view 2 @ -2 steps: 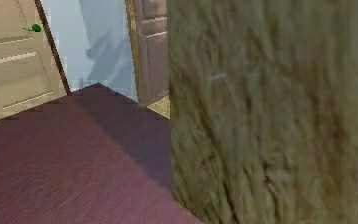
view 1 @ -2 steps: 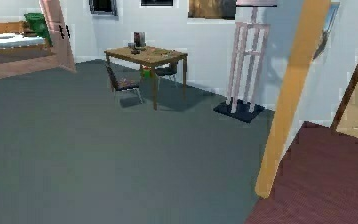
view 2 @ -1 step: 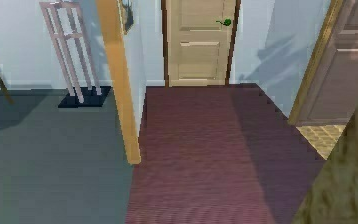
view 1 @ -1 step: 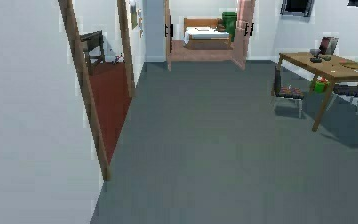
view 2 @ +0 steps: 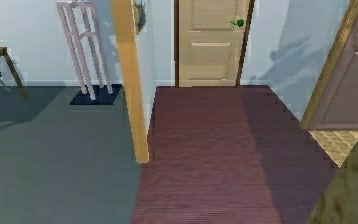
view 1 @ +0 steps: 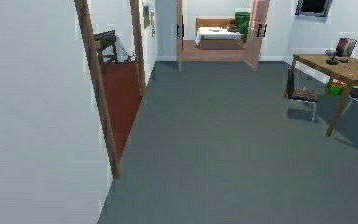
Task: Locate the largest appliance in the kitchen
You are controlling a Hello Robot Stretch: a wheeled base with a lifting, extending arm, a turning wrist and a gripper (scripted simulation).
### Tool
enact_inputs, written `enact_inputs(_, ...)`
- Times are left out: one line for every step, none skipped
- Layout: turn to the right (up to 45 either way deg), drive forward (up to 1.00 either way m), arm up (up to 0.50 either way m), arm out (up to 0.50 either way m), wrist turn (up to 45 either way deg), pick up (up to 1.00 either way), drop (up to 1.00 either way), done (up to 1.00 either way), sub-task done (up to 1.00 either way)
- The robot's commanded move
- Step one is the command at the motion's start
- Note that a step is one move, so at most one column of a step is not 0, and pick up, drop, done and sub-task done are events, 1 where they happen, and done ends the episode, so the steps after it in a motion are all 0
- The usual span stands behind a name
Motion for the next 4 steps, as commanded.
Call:
enact_inputs(0.0, 0.55, 0.0, 0.0, 0.0, 0.0, 0.0, 0.0, 0.0)
enact_inputs(-6.0, 0.0, 0.0, 0.0, 0.0, 0.0, 0.0, 0.0, 0.0)
enact_inputs(0.0, 1.0, 0.0, 0.0, 0.0, 0.0, 0.0, 0.0, 0.0)
enact_inputs(-15.0, 0.0, 0.0, 0.0, 0.0, 0.0, 0.0, 0.0, 0.0)
